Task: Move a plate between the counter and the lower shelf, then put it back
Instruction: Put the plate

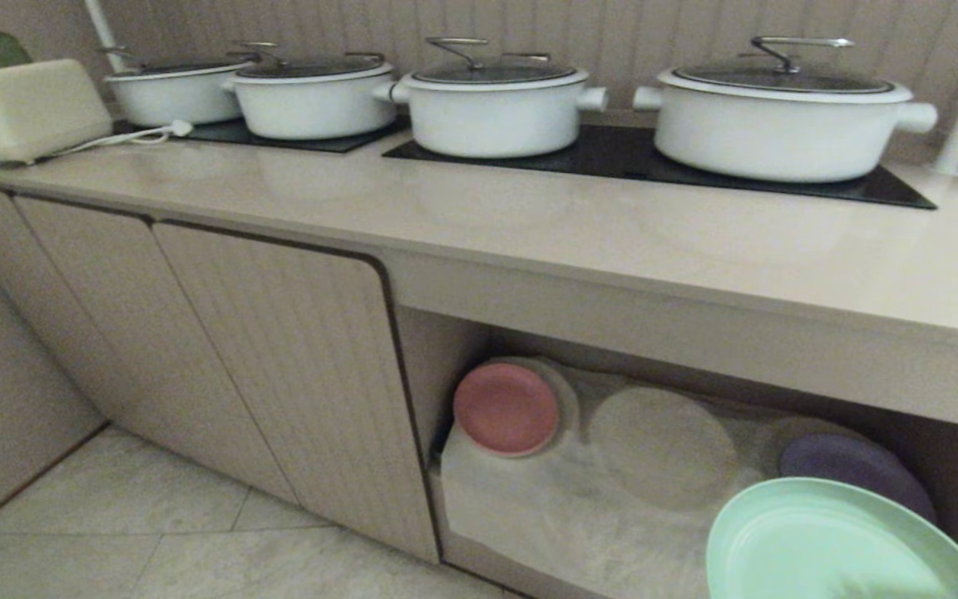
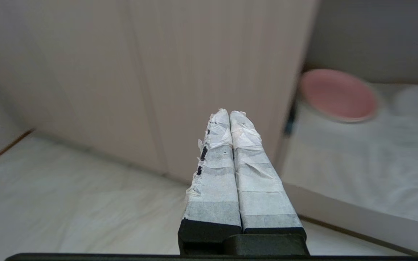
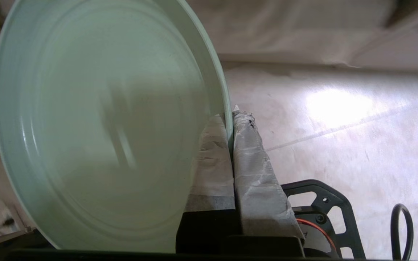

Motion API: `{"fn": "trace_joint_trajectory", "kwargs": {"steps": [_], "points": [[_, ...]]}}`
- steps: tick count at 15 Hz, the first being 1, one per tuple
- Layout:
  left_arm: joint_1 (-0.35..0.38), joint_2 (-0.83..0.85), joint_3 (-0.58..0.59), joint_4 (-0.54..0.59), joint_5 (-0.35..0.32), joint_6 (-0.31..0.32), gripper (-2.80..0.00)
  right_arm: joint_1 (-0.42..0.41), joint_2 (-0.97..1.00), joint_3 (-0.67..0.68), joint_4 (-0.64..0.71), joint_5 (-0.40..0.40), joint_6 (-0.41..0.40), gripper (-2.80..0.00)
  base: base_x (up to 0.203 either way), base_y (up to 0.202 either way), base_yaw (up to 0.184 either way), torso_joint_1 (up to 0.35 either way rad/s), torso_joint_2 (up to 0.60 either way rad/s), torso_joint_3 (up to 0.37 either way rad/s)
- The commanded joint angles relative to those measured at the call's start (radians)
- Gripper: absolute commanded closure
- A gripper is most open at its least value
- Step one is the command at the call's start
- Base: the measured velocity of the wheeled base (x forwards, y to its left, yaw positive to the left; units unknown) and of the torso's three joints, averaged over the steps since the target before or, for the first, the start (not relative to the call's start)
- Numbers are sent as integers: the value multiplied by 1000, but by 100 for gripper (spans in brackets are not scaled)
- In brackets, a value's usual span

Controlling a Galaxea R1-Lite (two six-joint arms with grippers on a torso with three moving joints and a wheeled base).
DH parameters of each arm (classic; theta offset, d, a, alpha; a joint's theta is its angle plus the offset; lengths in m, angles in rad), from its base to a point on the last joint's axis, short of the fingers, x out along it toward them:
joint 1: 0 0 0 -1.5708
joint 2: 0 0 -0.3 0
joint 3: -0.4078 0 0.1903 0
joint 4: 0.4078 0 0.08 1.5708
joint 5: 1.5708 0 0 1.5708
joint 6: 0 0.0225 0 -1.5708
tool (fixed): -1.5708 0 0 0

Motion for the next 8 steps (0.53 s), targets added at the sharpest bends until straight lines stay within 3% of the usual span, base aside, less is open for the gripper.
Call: {"fn": "trace_joint_trajectory", "kwargs": {"steps": [1,8], "points": [[0,0,0,0,0,0,0,1,4,0,3,-1,3,0,3,5,-173,-2,7,-2],[0,0,0,0,0,0,0,1,4,12,5,1,6,0,3,6,-162,3,2,1]]}}
